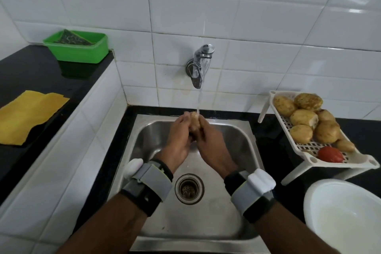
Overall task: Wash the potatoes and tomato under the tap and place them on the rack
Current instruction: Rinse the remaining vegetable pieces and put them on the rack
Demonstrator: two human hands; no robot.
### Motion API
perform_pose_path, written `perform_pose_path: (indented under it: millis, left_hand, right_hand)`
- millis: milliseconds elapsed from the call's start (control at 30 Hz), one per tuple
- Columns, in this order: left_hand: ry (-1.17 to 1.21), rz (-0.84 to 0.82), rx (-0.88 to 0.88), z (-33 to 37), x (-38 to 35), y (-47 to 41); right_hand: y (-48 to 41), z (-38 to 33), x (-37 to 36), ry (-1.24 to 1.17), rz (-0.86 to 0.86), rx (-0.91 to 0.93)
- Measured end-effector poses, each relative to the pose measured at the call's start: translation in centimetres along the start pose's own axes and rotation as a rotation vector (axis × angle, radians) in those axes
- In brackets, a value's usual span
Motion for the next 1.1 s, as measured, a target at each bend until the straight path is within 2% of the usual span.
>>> perform_pose_path:
  millis: [67,133,233,400,500,533,600,700,800,900,1000,1100]
  left_hand:
    - [-0.06,-0.007,-0.023,-0.2,-0.1,0.1]
    - [-0.04,0.014,0.002,-0.2,0.1,-0.2]
    - [0.016,0.019,0.054,-0.1,0.2,-0.3]
    - [-0.058,-0.034,0.009,-0.4,-0.5,0.8]
    - [0.01,-0.027,0.041,-0.3,-0.2,0.2]
    - [0.04,-0.015,0.049,-0.1,0.2,-0.1]
    - [0.05,-0.016,0.048,-0.1,0.5,-0.5]
    - [0.005,-0.031,0.002,-0.4,0.5,-0.3]
    - [-0.021,0.017,-0.029,-0.6,0.9,-0.4]
    - [-0.175,0.038,-0.105,-0.3,1.3,-0.4]
    - [-0.217,0.056,-0.22,0.8,1.0,0.6]
    - [-0.19,-0.021,-0.274,0.4,-0.8,1.7]
  right_hand:
    - [0.0,-0.7,-0.4,0.119,-0.007,0.108]
    - [0.5,-1.4,-1.3,0.178,-0.059,0.14]
    - [1.0,-2.4,-1.5,0.1,-0.09,0.125]
    - [-1.0,-0.8,0.3,-0.108,-0.033,-0.107]
    - [-0.2,-1.2,0.0,0.005,-0.023,-0.019]
    - [0.2,-1.4,-0.1,0.008,-0.017,0.019]
    - [0.5,-0.9,0.8,-0.072,0.031,-0.025]
    - [0.0,0.5,2.2,-0.113,0.088,-0.134]
    - [-0.3,0.6,2.7,-0.106,0.107,-0.113]
    - [-0.3,0.6,2.7,-0.077,0.098,-0.088]
    - [0.1,1.3,3.0,-0.089,0.168,-0.162]
    - [-0.3,2.2,3.0,-0.151,0.25,-0.243]
Point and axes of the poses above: each hand's wrist, its own y-axis away from the middle knuckle, its own x-axis out of the back of the hand, z = x × y, the point moved 10 cm from there along -y, towards the middle knuckle, and after that the axes turned 9 degrees about z, right-handed, at the moved point
